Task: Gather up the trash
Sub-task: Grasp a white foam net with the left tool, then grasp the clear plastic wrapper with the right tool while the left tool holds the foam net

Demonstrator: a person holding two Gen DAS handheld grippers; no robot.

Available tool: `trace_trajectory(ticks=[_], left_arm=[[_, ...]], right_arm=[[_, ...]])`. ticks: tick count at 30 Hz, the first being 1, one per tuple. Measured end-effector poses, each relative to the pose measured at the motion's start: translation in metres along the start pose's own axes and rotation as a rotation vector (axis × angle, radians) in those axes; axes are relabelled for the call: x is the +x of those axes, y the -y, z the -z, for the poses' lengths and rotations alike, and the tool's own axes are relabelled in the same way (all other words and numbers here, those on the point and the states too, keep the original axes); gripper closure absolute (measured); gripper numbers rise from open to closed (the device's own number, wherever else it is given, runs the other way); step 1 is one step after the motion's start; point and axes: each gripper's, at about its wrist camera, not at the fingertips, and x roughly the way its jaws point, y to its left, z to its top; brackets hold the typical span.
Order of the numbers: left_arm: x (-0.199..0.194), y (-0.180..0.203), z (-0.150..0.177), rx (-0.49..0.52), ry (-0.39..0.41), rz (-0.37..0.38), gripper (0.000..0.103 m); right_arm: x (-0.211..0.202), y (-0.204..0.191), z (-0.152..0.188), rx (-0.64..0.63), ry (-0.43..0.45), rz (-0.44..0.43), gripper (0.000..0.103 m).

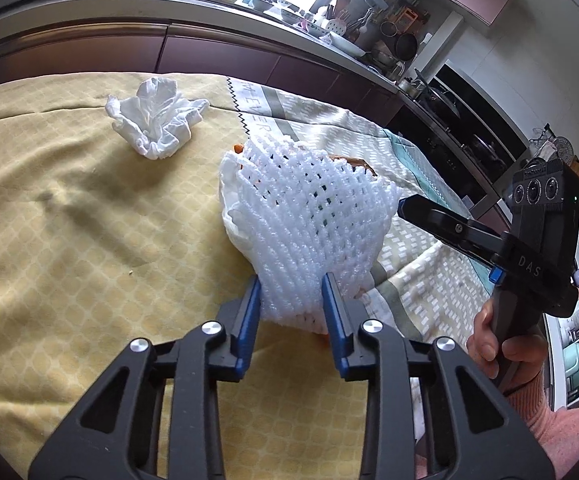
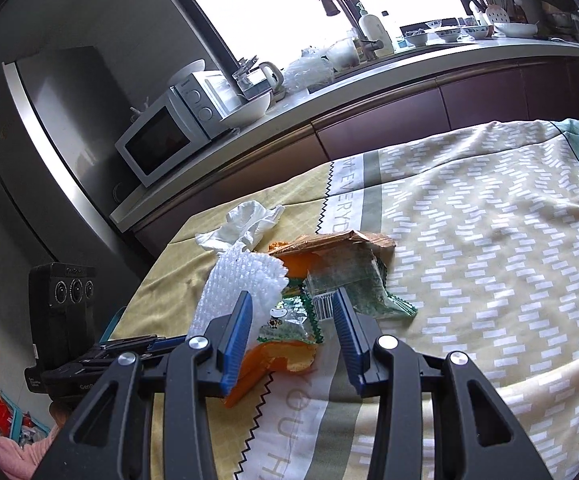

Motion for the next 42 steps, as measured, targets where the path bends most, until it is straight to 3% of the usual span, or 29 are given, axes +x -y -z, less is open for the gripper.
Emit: trace_trajectory(ticks=[5, 22, 24, 25, 32, 33, 36, 38, 42], left_arm=[[-0.005, 0.000, 0.001, -0.003, 0.013, -0.001, 0.087], [-0.058, -0.009, 0.011, -0.016, 0.119, -0.031, 0.088], [-0.063, -0.012, 0.012, -0.020, 0.126, -0.037, 0.088], [-0.065, -0.013, 0.013, -0.021, 0.130, -0.044, 0.088], [-0.078, -0.023, 0.021, -0.050, 0.143, -0.066, 0.088], [-0.080, -0.025, 0.023, -0.057, 0.143, -0.067, 0.088], [-0.083, -0.030, 0.026, -0.072, 0.145, -0.072, 0.088], [-0.085, -0.033, 0.028, -0.076, 0.145, -0.075, 0.088], [-0.088, -0.036, 0.030, -0.077, 0.148, -0.079, 0.088]], right_arm=[[0.004, 0.006, -0.005, 0.015, 0.003, -0.002, 0.063], [0.019, 0.030, -0.015, 0.090, -0.021, 0.022, 0.062], [0.022, 0.033, -0.013, 0.101, -0.033, 0.039, 0.055], [0.024, 0.035, -0.012, 0.107, -0.040, 0.054, 0.046], [0.041, 0.041, -0.008, 0.107, -0.101, 0.083, 0.044], [0.041, 0.040, -0.008, 0.104, -0.101, 0.082, 0.045], [0.043, 0.038, -0.006, 0.091, -0.114, 0.081, 0.062], [0.044, 0.038, -0.004, 0.090, -0.124, 0.070, 0.084], [0.041, 0.035, -0.003, 0.082, -0.113, 0.057, 0.093]])
